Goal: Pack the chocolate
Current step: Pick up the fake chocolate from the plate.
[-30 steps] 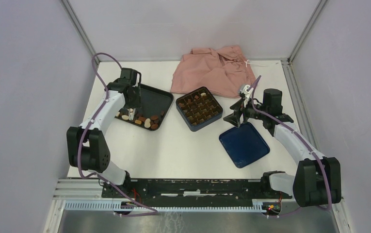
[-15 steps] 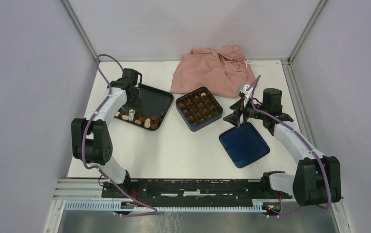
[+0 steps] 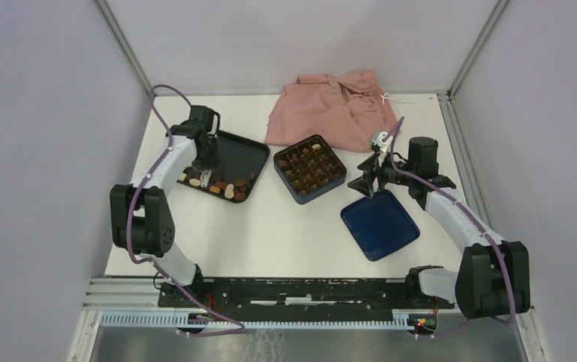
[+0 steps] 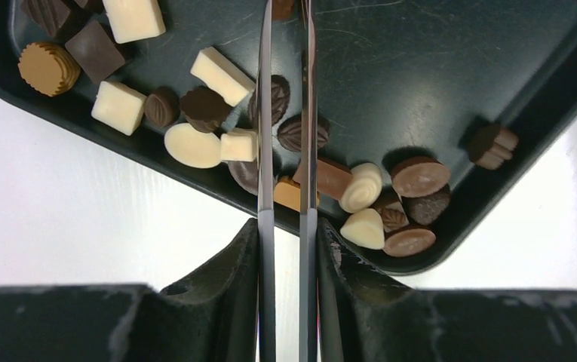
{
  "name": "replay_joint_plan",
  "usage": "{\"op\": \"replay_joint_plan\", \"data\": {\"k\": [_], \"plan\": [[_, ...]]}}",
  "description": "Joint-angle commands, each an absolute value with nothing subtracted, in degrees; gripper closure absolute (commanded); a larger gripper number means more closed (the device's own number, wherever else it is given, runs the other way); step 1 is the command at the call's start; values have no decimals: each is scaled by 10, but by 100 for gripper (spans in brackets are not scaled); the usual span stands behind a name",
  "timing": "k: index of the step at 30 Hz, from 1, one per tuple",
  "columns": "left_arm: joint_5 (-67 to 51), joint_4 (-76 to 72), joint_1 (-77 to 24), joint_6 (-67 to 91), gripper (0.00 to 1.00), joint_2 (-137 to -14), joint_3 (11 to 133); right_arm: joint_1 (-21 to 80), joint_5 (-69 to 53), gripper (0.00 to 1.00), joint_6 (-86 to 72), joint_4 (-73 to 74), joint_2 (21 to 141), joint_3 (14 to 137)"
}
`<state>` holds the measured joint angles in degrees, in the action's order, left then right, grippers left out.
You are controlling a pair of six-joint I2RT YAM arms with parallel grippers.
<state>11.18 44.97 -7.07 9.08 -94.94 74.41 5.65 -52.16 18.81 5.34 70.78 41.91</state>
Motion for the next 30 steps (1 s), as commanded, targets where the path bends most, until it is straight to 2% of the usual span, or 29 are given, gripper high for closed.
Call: {"op": "replay_joint_plan", "data": {"k": [1,6,8,11,17,19,24,30], "plan": [[55,442,-67,100,98,-872,759,60,-498,24,221,50,708,442],[-29,409,-67,113,98,-786,702,76,-461,23,250,76,747,468],[-53,398,-67,114,98,-748,676,97,-456,17,299,108,775,495],[-75,381,-67,118,98,-704,639,122,-425,3,349,106,801,523],[-83,369,-67,120,98,-653,601,142,-346,2,274,74,890,633],[-96,363,-67,125,98,-642,596,147,-304,5,235,92,938,692],[-154,348,-67,143,98,-619,593,153,-266,24,190,152,1040,784],[-179,354,-67,145,98,-594,586,154,-258,33,170,175,1099,839]]}}
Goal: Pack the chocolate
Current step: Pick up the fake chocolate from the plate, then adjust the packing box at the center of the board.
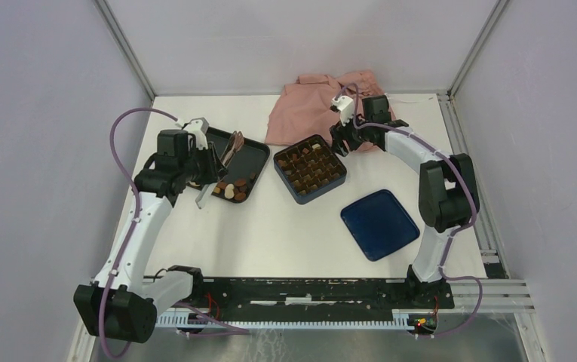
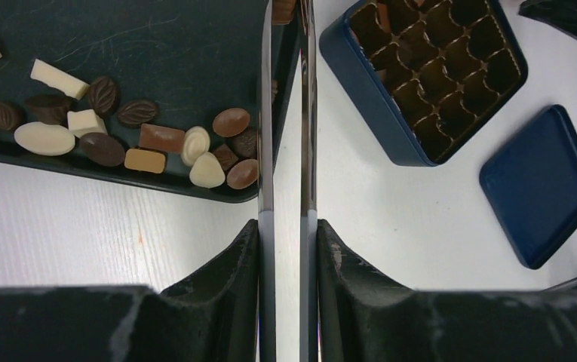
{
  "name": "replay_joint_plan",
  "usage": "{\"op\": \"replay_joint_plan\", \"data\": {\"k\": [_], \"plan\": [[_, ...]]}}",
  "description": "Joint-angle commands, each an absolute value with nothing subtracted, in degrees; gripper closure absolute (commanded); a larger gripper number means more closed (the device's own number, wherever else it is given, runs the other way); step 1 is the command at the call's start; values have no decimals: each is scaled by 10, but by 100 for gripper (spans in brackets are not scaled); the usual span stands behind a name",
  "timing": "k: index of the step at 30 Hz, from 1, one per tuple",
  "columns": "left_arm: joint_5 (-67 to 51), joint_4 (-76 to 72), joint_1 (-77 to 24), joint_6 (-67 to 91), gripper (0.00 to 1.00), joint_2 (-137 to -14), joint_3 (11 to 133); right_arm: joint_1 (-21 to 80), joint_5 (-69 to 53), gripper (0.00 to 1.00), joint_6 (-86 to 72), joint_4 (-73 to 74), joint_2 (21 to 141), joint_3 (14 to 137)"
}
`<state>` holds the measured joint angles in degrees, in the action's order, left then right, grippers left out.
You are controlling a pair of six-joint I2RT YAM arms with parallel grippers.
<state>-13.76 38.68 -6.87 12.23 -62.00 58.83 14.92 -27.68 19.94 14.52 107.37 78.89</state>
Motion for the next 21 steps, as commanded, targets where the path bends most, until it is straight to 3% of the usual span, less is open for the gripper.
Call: {"op": "replay_joint_plan", "data": {"k": [1,11,18,21], "plan": [[-181,354,-67,146,98,-592,585,154,-261,33,166,178,1106,847],[-224,332,-68,177,98,-586,585,154,-290,38,122,167,1171,880],[-264,310,-68,199,98,-584,584,155,-273,50,100,135,1194,889],[-273,305,-68,203,98,-585,583,156,-274,60,93,125,1195,888]]}}
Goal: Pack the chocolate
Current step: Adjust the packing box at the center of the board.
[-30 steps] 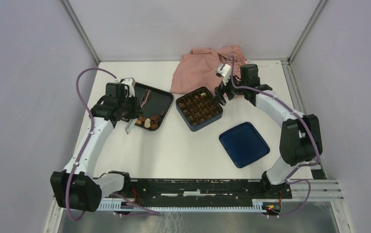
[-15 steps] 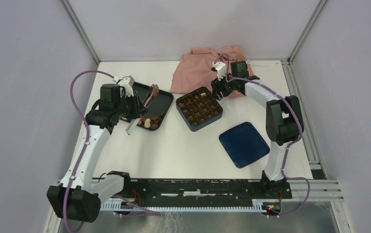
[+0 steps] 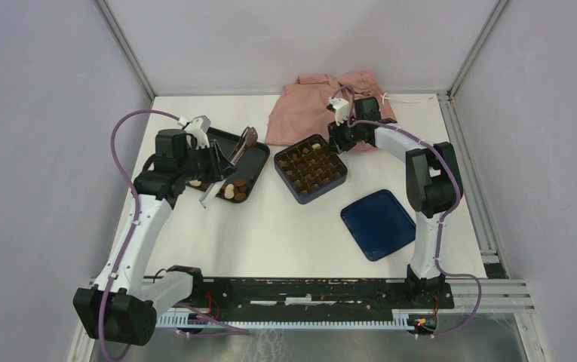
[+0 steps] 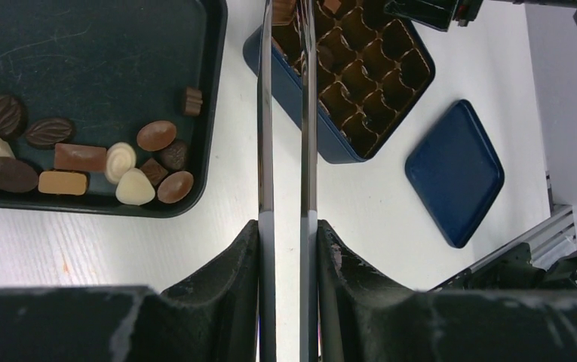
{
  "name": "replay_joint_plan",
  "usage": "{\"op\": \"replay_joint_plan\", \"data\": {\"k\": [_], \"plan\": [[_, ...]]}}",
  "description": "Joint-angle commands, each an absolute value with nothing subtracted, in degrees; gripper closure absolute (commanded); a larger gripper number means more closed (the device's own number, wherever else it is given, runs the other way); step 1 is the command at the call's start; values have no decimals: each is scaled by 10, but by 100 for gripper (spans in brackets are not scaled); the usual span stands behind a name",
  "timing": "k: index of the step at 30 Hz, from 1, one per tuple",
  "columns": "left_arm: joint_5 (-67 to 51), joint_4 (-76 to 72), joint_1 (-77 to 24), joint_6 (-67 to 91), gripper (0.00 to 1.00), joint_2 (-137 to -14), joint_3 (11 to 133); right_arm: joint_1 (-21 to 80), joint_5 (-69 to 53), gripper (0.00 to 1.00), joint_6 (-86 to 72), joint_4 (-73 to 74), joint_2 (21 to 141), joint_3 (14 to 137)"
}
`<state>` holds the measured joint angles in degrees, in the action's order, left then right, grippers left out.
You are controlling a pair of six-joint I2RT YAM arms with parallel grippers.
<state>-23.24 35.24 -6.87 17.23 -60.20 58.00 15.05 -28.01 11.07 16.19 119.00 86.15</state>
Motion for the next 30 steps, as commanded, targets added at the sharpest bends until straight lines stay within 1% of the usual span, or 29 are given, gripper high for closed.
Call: {"op": "replay_joint_plan", "data": {"k": [1,3,6,8,12,17,23,30], "plan": [[-274,303,-68,205,98,-585,582,156,-274,64,90,123,1193,887],[-280,298,-69,208,98,-585,578,157,-274,74,86,115,1186,879],[-287,290,-69,213,98,-582,572,159,-263,86,84,92,1163,855],[-292,287,-69,216,98,-581,570,162,-248,91,88,71,1136,832],[-302,281,-70,216,98,-574,570,171,-221,97,96,26,1080,785],[-325,262,-72,218,98,-563,560,191,-186,100,118,-17,1013,739],[-354,223,-79,226,98,-548,537,221,-149,100,151,-40,951,696],[-350,220,-116,213,98,-540,534,246,-152,100,160,-32,922,678]]}}
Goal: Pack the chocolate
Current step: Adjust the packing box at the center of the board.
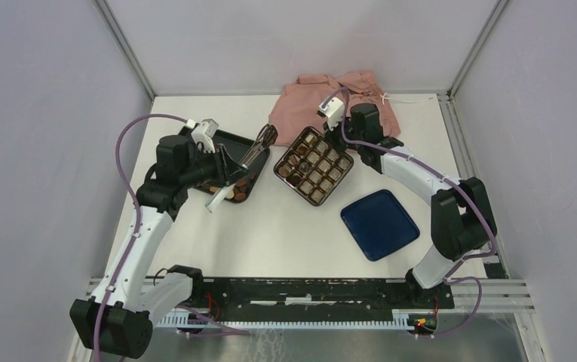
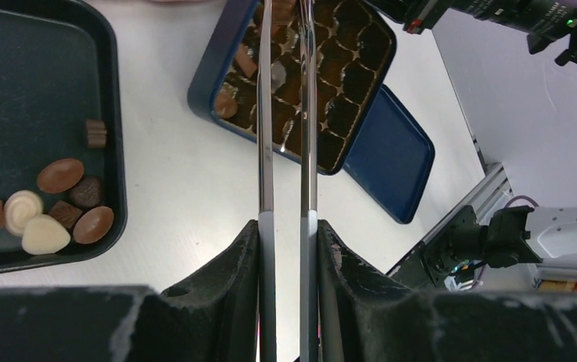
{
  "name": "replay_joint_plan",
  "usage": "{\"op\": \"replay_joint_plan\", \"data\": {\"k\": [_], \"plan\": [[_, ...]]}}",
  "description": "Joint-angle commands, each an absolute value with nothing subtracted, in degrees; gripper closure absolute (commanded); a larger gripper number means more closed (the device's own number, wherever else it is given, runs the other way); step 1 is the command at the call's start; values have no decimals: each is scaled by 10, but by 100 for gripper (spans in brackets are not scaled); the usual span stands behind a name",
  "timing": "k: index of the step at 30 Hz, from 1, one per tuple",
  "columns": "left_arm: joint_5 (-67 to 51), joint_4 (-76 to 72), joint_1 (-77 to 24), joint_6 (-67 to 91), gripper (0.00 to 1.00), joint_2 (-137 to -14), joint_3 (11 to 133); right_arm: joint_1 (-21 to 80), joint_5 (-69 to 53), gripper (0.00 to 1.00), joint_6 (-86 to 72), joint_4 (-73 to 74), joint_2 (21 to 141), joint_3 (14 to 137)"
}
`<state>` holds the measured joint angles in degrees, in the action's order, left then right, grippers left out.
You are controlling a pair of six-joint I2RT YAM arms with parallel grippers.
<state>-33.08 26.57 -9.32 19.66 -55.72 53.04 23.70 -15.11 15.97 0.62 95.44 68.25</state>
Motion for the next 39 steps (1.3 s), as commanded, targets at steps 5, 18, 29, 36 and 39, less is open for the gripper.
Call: {"op": "replay_joint_plan", "data": {"k": [5,18,29,36,39], "plan": [[-312,220,-177,209,98,-547,523,247,-218,100,92,-42,946,664],[-246,244,-237,209,98,-594,500,245,-283,96,4,-64,1062,694],[-200,245,-284,207,98,-660,506,232,-307,63,15,-48,1059,702],[-172,240,-304,209,98,-681,507,196,-356,39,63,-15,1013,701],[-162,234,-307,211,97,-694,509,182,-377,35,83,-1,989,699]]}}
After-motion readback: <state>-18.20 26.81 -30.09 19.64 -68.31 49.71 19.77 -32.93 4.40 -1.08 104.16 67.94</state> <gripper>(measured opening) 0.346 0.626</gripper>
